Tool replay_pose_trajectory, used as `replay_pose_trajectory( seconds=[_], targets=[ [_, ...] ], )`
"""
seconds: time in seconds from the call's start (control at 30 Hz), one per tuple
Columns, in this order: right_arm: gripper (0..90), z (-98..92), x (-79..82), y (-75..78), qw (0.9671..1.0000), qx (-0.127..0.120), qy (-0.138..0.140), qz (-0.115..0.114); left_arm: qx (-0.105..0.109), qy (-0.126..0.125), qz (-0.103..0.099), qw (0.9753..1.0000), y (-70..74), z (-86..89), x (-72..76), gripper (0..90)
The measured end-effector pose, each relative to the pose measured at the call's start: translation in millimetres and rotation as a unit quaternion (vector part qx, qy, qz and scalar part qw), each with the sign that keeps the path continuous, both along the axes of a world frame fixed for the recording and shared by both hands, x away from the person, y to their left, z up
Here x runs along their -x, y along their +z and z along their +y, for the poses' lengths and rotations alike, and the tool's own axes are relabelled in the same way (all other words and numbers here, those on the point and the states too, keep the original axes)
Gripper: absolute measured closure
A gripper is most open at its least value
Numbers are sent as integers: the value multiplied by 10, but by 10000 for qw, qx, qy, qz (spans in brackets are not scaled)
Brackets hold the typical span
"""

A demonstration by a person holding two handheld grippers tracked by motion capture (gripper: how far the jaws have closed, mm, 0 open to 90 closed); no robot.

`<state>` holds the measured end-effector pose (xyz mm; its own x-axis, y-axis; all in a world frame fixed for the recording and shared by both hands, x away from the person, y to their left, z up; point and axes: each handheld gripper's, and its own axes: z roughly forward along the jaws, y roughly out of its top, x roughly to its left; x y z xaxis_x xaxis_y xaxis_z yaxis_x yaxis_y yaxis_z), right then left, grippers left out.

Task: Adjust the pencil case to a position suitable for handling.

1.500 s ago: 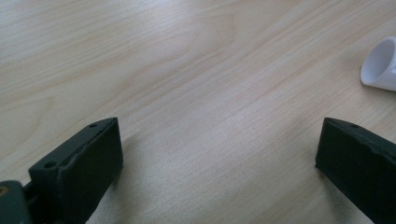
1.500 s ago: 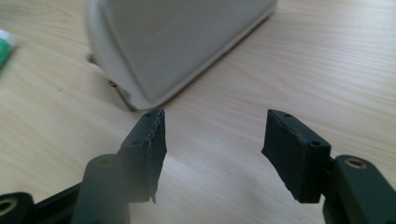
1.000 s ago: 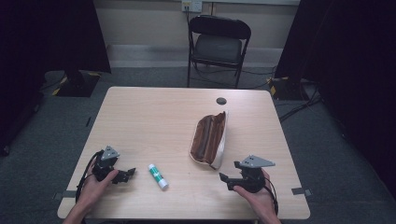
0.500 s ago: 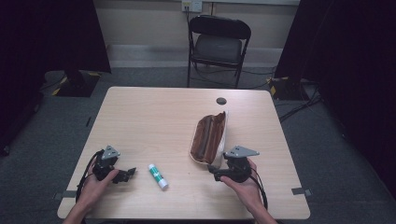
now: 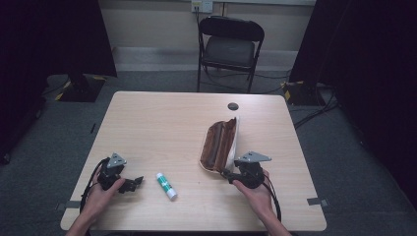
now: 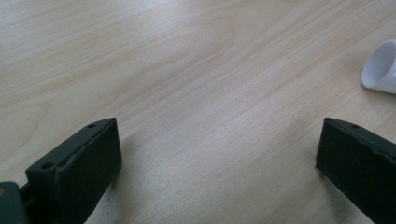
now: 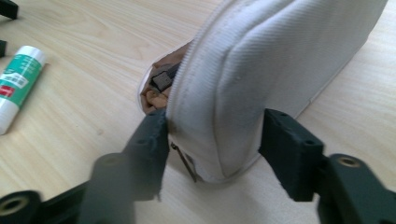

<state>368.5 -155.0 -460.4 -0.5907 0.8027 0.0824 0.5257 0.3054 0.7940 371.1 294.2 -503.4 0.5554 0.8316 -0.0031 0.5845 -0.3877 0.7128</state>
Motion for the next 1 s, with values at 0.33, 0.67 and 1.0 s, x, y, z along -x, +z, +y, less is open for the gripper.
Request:
replay_pose_trajectory(
  seconds=[0.33,0.67,1.0],
  targets=[
    [601,-96,-2,-5,9997,-80,-118,179,2,-9,-8,10000,0,-3,5,3],
    [704,-230,-11,21,9995,15,-271,152,-19,-22,-13,10000,0,0,4,3],
    [480,-193,-41,28,9995,-75,-287,51,-2,-11,-9,10000,0,-2,4,3]
  ],
)
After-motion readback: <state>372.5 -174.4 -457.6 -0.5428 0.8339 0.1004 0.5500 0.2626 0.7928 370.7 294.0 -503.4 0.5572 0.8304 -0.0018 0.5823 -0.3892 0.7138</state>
